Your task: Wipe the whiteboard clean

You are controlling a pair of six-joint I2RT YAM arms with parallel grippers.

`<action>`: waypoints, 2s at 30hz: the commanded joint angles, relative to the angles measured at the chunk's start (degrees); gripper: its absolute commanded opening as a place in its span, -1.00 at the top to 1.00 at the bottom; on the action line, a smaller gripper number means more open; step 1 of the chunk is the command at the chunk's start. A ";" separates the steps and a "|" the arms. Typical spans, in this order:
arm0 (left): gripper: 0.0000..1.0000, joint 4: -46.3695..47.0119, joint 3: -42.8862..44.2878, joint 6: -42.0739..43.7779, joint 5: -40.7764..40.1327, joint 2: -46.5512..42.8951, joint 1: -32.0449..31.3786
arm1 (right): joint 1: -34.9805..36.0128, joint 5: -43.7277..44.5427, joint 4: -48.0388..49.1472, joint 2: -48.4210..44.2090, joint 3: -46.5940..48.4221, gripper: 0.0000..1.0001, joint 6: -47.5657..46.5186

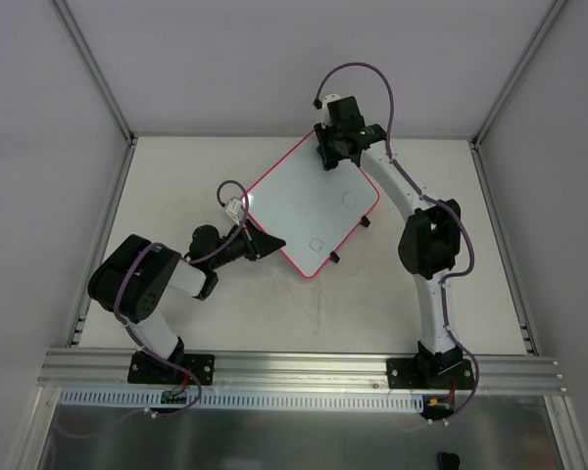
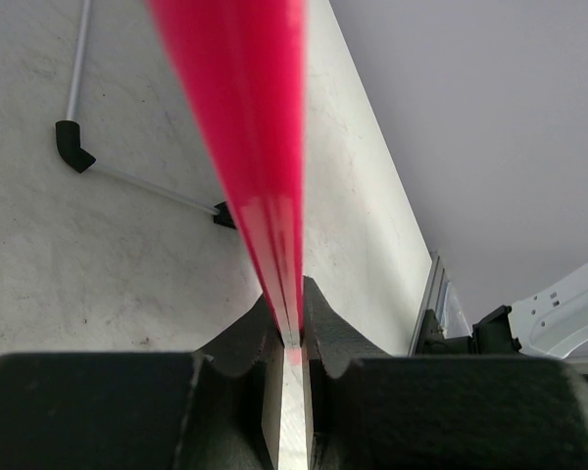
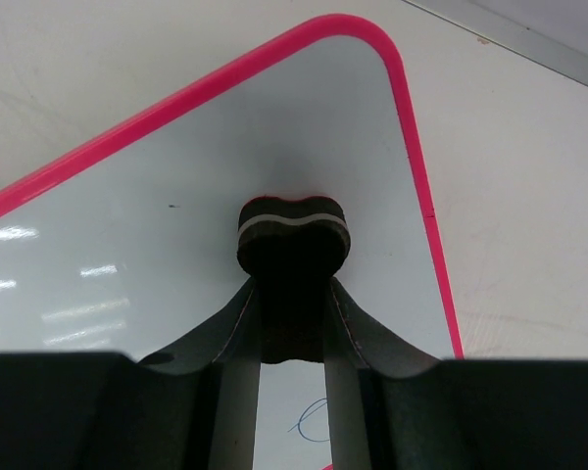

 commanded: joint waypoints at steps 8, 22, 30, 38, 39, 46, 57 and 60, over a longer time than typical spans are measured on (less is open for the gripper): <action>1.00 18.21 1.27 1.44 2.49 0.41 -0.73 | 3.93 -3.24 1.27 -4.02 1.96 1.00 -0.72; 1.00 18.30 1.27 1.44 2.40 0.50 -0.81 | 5.69 -7.72 5.73 -12.01 -13.39 1.00 1.74; 1.00 18.82 0.92 1.18 2.14 0.41 -0.81 | 3.33 -11.84 18.64 -20.54 -34.23 1.00 10.95; 1.00 20.05 0.74 0.65 2.14 0.76 -0.81 | -2.30 -13.53 27.98 -23.18 -45.94 1.00 20.10; 1.00 20.06 0.74 0.56 2.14 0.76 -0.81 | -2.74 -13.35 28.25 -22.75 -46.64 1.00 20.64; 1.00 20.49 0.48 0.65 2.05 0.76 -0.81 | -5.82 -7.73 28.25 -21.34 -50.06 1.00 26.26; 1.00 20.58 -0.05 0.56 1.70 0.41 -0.73 | -10.65 -1.66 28.16 -22.65 -59.82 1.00 32.77; 1.00 20.58 -0.14 0.47 1.70 0.41 -0.81 | -11.01 0.97 28.07 -23.62 -62.37 1.00 33.91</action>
